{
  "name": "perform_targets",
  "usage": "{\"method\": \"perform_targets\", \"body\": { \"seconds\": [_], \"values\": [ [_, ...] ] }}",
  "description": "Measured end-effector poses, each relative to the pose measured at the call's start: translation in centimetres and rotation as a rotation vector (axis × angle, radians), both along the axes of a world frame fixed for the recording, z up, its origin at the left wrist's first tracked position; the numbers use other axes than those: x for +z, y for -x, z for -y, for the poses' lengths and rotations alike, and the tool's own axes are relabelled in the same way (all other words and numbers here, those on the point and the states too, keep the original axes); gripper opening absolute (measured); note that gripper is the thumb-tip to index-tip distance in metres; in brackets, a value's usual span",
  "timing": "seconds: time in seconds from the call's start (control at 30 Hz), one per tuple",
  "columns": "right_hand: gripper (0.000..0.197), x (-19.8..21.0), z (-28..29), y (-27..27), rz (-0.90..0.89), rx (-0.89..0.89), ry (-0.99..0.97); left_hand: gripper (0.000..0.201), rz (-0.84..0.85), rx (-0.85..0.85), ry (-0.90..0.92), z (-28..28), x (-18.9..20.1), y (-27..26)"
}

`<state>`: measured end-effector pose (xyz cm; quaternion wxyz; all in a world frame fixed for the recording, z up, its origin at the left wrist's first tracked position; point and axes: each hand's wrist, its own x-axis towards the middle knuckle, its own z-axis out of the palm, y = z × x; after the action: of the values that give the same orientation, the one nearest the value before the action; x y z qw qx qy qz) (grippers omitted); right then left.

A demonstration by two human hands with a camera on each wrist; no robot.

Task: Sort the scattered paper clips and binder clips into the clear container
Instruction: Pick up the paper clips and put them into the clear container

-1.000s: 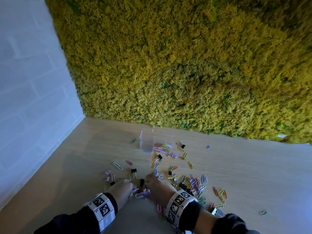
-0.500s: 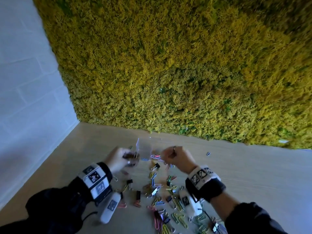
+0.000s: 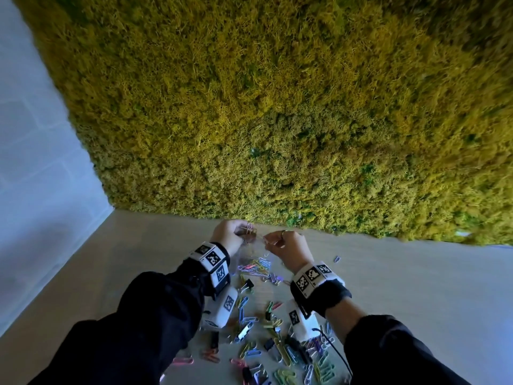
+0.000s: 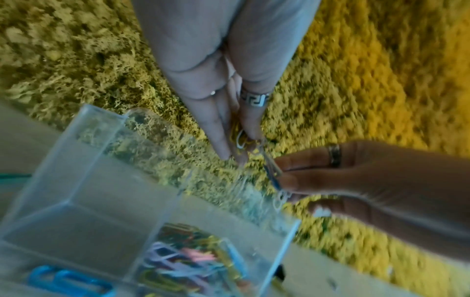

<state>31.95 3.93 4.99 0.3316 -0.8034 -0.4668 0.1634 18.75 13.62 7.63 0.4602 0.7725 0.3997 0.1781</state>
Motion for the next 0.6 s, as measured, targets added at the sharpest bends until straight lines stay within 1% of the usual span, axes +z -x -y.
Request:
{"method": "perform_targets", "body": {
  "seconds": [0.1,0.17,0.27,0.37,0.43,0.47,0.53,0.6],
  "values": [
    [0.033,-0.3,0.6,0.2,0.066,0.052,0.044,0.036,-0.1,-0.105,-0.111,0.3,-0.1,0.0],
    [0.034,-0.3,1.0,0.2,0.084,0.047,0.018,0.041,-0.128,-0.162,-0.144,0.2,0.0,0.4],
    [0.025,0.2,1.7,1.0,0.091,0.034,-0.082,0.046,-0.106,-0.191,-0.094,-0.1,0.4,1.9],
    [0.016,1.2,3.4,2.8,0.086,0.104,-0.148,0.05,-0.087,-0.22,-0.067,0.3,0.5,5.1],
    [0.018,0.8,5.1,4.0,0.069,0.185,-0.083,0.051,-0.092,-0.222,-0.059,0.4,0.3,8.2],
    [0.024,0.4,6.0,4.6,0.069,0.239,0.014,0.049,-0.108,-0.212,-0.055,0.4,-0.2,10.1],
    [0.035,-0.6,7.5,5.8,0.141,0.388,0.222,0.038,-0.191,-0.17,-0.078,0.7,-1.2,13.8],
    [0.03,-1.5,8.4,7.2,0.192,0.516,0.329,0.03,-0.286,-0.146,-0.09,1.3,-2.4,17.1]
  ]
}}
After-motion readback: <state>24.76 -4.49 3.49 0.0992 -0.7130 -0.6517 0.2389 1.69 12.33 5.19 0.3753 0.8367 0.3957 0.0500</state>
